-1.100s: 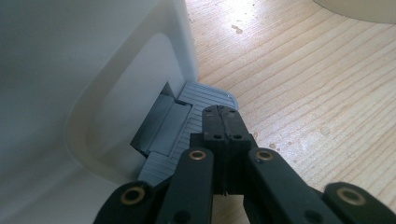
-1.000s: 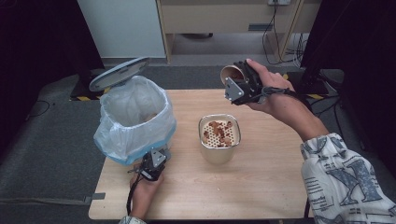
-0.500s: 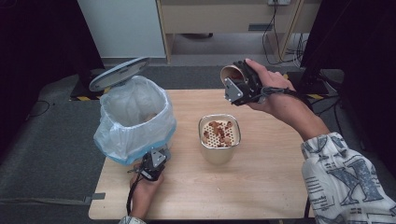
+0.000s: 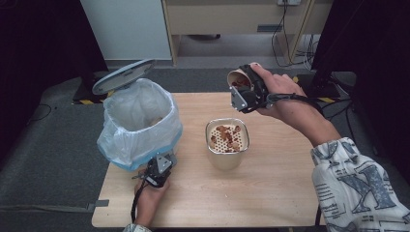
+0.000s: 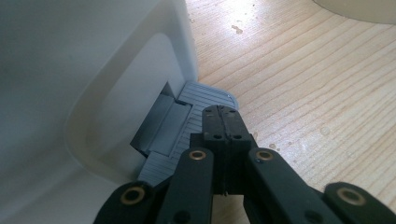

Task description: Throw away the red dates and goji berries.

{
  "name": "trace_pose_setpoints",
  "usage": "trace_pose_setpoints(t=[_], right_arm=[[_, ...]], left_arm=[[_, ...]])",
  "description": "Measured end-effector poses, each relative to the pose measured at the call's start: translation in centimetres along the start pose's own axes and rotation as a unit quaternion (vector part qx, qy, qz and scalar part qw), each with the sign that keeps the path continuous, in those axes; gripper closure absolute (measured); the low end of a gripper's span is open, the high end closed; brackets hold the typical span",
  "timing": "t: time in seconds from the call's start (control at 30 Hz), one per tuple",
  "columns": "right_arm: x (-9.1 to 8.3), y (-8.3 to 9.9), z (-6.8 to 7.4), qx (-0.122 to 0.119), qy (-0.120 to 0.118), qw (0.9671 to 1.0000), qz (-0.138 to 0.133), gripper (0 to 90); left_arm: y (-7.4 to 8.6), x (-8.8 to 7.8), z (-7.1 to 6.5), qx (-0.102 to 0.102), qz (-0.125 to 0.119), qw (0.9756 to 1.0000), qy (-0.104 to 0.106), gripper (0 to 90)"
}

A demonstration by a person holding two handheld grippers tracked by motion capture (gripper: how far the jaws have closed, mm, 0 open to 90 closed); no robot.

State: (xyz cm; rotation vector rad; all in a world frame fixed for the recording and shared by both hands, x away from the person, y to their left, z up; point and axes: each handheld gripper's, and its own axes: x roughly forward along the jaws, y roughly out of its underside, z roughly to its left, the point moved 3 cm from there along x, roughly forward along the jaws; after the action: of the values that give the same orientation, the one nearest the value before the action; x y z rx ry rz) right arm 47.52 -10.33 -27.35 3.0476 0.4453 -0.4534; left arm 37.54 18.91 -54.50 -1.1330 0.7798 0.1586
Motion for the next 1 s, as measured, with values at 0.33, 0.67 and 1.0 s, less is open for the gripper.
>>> trace_pose_setpoints(t=[0.33, 0.67, 1.0], right_arm=[[0.3, -0.1, 0.7, -0.034, 0.006, 0.9993, 0.011, 33.5], [0.5, -0.1, 1.4, -0.039, 0.000, 0.9992, 0.013, 33.4], [0.6, -0.2, 2.0, -0.072, 0.004, 0.9972, 0.020, 33.7]], left_arm=[[0.0, 0.0, 0.0, 0.000, 0.000, 1.0000, 0.000, 89.4], [0.0, 0.0, 0.0, 0.000, 0.000, 1.0000, 0.000, 89.4], [0.0, 0.0, 0.0, 0.000, 0.000, 1.0000, 0.000, 89.4]])
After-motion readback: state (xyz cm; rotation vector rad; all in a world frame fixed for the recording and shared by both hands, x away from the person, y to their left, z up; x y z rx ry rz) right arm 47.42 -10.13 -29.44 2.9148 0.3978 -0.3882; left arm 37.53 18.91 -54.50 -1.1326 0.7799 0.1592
